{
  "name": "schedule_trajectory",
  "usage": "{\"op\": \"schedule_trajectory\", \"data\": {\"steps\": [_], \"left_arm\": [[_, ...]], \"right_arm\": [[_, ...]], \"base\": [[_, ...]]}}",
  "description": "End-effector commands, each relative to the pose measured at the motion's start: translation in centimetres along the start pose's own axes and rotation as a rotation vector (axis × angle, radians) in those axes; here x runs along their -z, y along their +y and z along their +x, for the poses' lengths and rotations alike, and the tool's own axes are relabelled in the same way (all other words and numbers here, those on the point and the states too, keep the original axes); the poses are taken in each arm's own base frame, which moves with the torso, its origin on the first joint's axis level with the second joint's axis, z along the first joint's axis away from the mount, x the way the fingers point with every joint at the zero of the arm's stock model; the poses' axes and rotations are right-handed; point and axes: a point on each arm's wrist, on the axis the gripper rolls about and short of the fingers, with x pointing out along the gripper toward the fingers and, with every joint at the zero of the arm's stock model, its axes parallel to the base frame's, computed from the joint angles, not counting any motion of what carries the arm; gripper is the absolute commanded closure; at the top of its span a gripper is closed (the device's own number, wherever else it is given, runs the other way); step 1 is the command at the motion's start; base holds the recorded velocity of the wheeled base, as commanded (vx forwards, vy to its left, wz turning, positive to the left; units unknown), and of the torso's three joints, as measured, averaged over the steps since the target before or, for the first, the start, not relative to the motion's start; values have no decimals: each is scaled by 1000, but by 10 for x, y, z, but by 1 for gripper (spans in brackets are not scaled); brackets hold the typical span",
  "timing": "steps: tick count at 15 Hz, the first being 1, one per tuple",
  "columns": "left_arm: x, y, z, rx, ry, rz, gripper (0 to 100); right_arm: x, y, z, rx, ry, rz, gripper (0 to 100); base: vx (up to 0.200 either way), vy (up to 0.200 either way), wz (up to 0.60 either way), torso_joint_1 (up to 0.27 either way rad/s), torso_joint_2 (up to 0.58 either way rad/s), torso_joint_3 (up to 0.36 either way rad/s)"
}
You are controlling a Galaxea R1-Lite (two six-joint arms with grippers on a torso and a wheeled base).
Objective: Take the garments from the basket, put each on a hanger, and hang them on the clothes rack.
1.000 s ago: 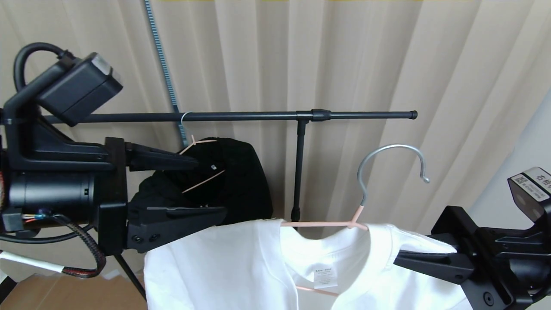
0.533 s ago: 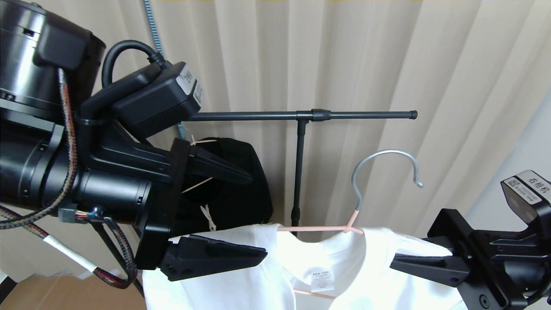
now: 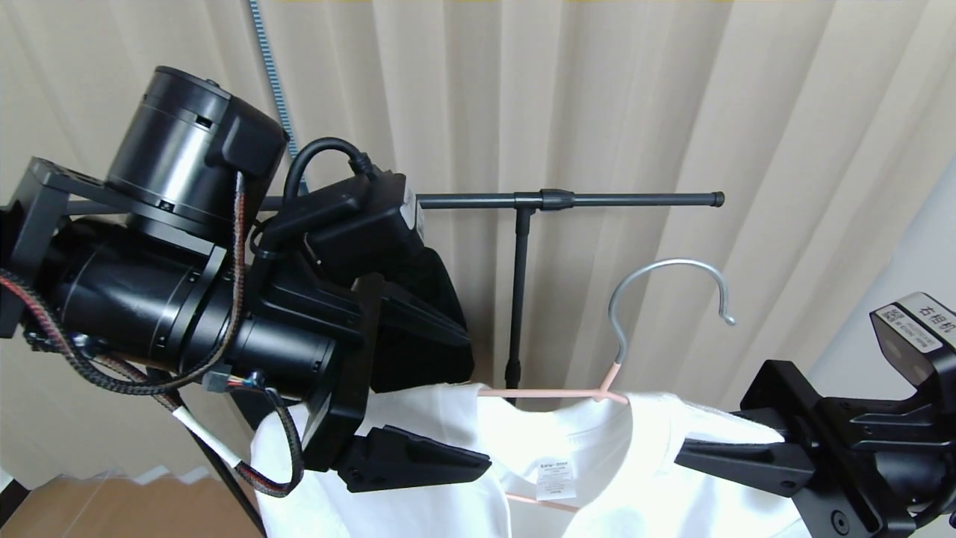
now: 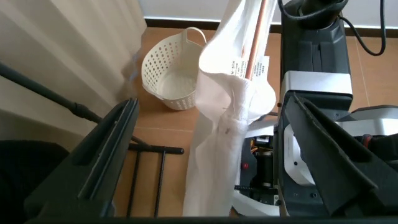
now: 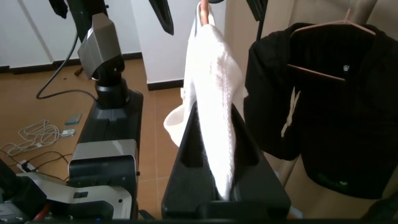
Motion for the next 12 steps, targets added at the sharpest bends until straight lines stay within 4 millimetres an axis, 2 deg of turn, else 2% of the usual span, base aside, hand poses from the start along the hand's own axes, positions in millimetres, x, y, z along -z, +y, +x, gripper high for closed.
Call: {"op": "schedule_trajectory", "data": {"steps": [1,10,11,12], "left_arm": [[3,3,9,17,17,-8,0],[5,-1,14,41,29,-10,0],[6,-1,14,41,31,-11,100],[6,-1,15,43,32,-13,100]], "right_arm": [[0,1,2,-11,2,1,100],[0,6,7,-41,3,-2,100],[0,6,7,-43,3,-2,100],[1,7,7,-44,4,-1,100]], "base": [[0,0,0,0,0,0],[0,0,0,0,0,0],[0,0,0,0,0,0],[0,0,0,0,0,0]]}}
